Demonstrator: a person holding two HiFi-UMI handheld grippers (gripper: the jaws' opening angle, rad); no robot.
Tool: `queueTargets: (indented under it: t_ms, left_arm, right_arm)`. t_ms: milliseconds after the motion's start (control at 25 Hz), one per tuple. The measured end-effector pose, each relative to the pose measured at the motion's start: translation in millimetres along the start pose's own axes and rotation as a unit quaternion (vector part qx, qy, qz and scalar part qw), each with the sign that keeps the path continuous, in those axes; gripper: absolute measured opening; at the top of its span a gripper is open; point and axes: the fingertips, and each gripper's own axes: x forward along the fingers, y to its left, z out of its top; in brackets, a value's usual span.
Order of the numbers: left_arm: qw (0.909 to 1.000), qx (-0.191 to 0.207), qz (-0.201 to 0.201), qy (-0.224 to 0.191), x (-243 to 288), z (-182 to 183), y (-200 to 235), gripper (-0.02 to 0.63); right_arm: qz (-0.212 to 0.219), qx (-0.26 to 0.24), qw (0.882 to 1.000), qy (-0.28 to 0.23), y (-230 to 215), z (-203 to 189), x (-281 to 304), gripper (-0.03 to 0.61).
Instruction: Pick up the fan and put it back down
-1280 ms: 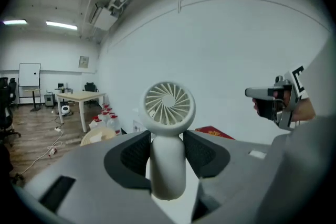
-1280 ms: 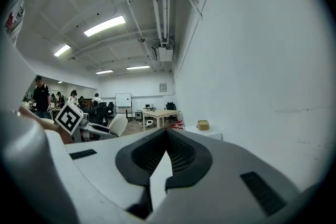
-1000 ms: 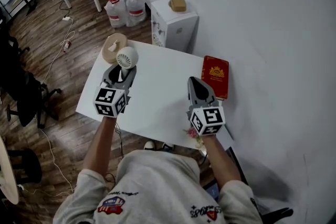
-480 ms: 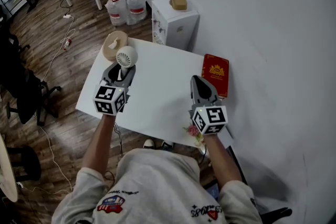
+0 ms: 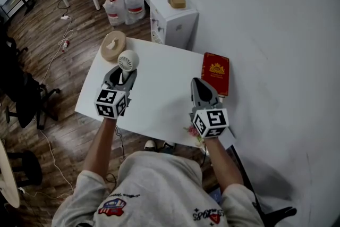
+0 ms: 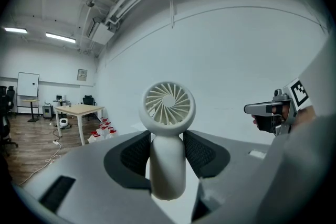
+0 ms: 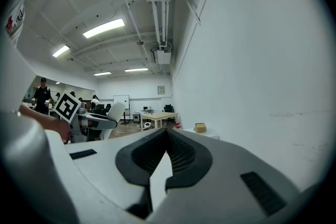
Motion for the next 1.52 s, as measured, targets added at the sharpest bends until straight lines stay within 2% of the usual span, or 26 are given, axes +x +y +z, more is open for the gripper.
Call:
queueTargets:
  t_ms: [280,520,680,800,920,1120,1200,1280,1400,1520]
  left_arm:
    - [0.9997,0.007,-0.019,0.015,7,-9,-13,0.189]
    - [0.9965,0.002,-0.061,0.057,19,-41,-38,0.189]
    - [0.9906,-0.013,-0.099,0.093,33,-71,-63,0.189]
    - [0.9823,-0.016,-0.13,0.134,44,-107,-88,0.189]
    - [0.9706,-0.006,-0.162,0.179,53,-145,-113,0.189]
    - [0.9475,0.035,-0.203,0.245,59,-206,-150,0.189]
    - [0.9333,0.069,-0.222,0.274,59,-232,-166,0.189]
    - [0.9151,0.103,-0.243,0.305,58,-261,-182,0.189]
    - [0.8894,0.124,-0.268,0.349,54,-299,-200,0.189]
    - [0.8679,0.139,-0.286,0.381,49,-326,-215,0.189]
  right_arm:
    - [-0.013,0.004,1.0,0.002,-10,-6,-6,0.0]
    - [-0.035,0.019,0.999,0.008,-18,-16,-18,0.0]
    - [-0.05,0.023,0.998,0.016,-29,-25,-28,0.0]
    - [-0.062,0.024,0.997,0.025,-38,-34,-39,0.0]
    - [-0.079,0.029,0.996,0.032,-47,-42,-50,0.0]
    - [-0.107,0.037,0.993,0.042,-62,-52,-69,0.0]
    - [-0.119,0.04,0.991,0.043,-68,-54,-77,0.0]
    - [-0.13,0.041,0.99,0.043,-73,-56,-85,0.0]
    - [-0.146,0.043,0.987,0.046,-80,-57,-98,0.0]
    - [-0.159,0.044,0.985,0.057,-85,-62,-110,0.0]
